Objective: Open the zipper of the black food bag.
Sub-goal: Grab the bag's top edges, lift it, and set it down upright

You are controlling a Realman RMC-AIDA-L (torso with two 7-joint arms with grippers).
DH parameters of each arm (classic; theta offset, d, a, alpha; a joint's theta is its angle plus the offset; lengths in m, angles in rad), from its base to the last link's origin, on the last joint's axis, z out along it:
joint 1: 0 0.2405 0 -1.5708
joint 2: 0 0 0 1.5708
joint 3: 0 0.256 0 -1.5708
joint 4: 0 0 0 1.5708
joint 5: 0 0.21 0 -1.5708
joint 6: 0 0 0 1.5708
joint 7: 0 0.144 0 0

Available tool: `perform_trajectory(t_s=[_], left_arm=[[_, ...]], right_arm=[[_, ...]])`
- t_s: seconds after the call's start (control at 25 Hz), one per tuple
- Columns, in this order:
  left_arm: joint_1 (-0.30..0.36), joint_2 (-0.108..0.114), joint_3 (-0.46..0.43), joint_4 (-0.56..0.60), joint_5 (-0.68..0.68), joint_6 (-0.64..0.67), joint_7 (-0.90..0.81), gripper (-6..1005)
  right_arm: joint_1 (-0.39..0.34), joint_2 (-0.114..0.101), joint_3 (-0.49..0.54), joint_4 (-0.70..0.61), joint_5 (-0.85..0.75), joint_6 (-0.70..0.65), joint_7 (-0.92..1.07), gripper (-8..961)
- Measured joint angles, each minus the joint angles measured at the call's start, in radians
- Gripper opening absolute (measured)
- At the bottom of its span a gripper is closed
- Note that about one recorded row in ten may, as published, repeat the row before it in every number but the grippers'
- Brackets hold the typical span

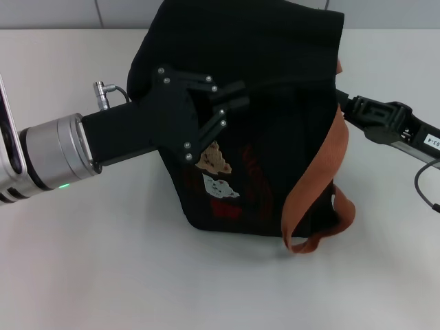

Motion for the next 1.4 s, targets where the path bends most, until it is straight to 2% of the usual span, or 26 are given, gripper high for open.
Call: perform_trajectory(t_s=[0.16, 0.36, 0.8, 1.0, 1.12, 1.4], left_arm=[[0.001, 0.0, -0.001, -0.006, -0.001, 0.0, 0.0, 86], [0.007, 0.001, -0.006, -0.007, -0.002, 0.0, 0.0, 86], [0.005, 0.0, 0.002, -0.025, -0.002, -0.002, 0.0, 86], [0.001, 0.0, 0.003, -0.034, -0.001, -0.001, 0.0, 86], [0.004, 0.0, 0.011, -0.035, -0.002, 0.001, 0.0, 86], [0.001, 0.0, 0.017, -0.048, -0.003, 0.009, 0.005, 86]], right_arm=[[-0.008, 0.0, 0.007, -0.001, 0.003, -0.003, -0.002, 8], [-0.02, -0.011, 0.017, -0.015, 0.016, -0.04, -0.029, 17], [-0.018, 0.001, 0.016, -0.03, 0.03, -0.048, -0.108, 202], [0.001, 0.003, 0.006, -0.021, 0.031, -0.027, -0.109, 441], [0.008, 0.004, 0.005, -0.018, 0.031, -0.023, -0.109, 462], [0.01, 0.005, 0.003, -0.008, 0.027, -0.012, -0.109, 441]])
